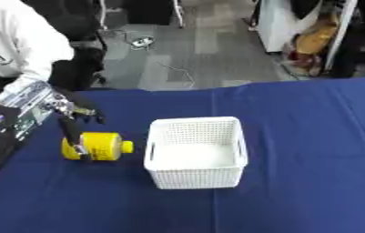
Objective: Pick up objects on the table and place them in the box.
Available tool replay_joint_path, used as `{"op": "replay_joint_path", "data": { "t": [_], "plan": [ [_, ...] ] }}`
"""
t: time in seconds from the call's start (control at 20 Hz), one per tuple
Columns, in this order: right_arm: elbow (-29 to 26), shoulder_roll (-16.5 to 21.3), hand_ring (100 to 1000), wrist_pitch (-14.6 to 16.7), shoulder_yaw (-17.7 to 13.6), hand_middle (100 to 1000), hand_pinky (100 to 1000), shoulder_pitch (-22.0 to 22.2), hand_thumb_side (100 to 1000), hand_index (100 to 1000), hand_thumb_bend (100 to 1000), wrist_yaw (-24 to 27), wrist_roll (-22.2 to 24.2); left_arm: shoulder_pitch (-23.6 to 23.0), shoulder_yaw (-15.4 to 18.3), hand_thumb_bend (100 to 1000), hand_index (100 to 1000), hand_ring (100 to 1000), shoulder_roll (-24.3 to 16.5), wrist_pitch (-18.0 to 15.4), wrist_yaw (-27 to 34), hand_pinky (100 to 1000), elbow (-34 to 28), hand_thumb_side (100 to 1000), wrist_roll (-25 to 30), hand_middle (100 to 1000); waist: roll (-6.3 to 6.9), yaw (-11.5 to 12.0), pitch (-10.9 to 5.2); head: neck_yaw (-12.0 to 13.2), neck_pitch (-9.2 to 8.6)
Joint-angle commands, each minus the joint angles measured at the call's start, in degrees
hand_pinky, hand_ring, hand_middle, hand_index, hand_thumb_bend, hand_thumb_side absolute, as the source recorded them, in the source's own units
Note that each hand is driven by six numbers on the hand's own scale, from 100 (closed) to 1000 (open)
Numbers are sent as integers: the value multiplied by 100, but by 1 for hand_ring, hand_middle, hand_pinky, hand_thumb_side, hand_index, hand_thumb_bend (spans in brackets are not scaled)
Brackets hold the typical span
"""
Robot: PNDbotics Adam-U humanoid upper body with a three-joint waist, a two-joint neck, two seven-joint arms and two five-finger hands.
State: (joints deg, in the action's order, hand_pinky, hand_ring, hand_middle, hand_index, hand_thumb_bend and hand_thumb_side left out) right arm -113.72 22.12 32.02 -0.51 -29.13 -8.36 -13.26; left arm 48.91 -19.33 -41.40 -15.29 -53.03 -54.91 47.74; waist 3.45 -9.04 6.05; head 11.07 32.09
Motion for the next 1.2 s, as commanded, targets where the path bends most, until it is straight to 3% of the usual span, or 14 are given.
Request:
{"op": "replay_joint_path", "data": {
  "t": [0.05, 0.5, 1.2],
  "plan": [
    [-87, 28, 494, 5, -25, 601, 426, -107, 1000, 738, 100, 7, 24, 68, 134, 915, 957, 754, -87, -407, -37, 666, 47, 558, 422, 891, -20, -13, -59, 66, -65],
    [-87, -30, 494, 41, -28, 601, 427, -180, 1000, 738, 100, 36, 22, 145, 326, 897, 957, 751, -31, -330, -14, 657, 278, 555, 422, 889, -22, -71, 17, 262, -152],
    [-87, -116, 495, 60, -27, 601, 428, -318, 1000, 740, 100, 76, 47, 230, 488, 879, 956, 748, -83, -249, -14, 658, 425, 554, 422, 886, -49, -180, 212, 370, -299]
  ]
}}
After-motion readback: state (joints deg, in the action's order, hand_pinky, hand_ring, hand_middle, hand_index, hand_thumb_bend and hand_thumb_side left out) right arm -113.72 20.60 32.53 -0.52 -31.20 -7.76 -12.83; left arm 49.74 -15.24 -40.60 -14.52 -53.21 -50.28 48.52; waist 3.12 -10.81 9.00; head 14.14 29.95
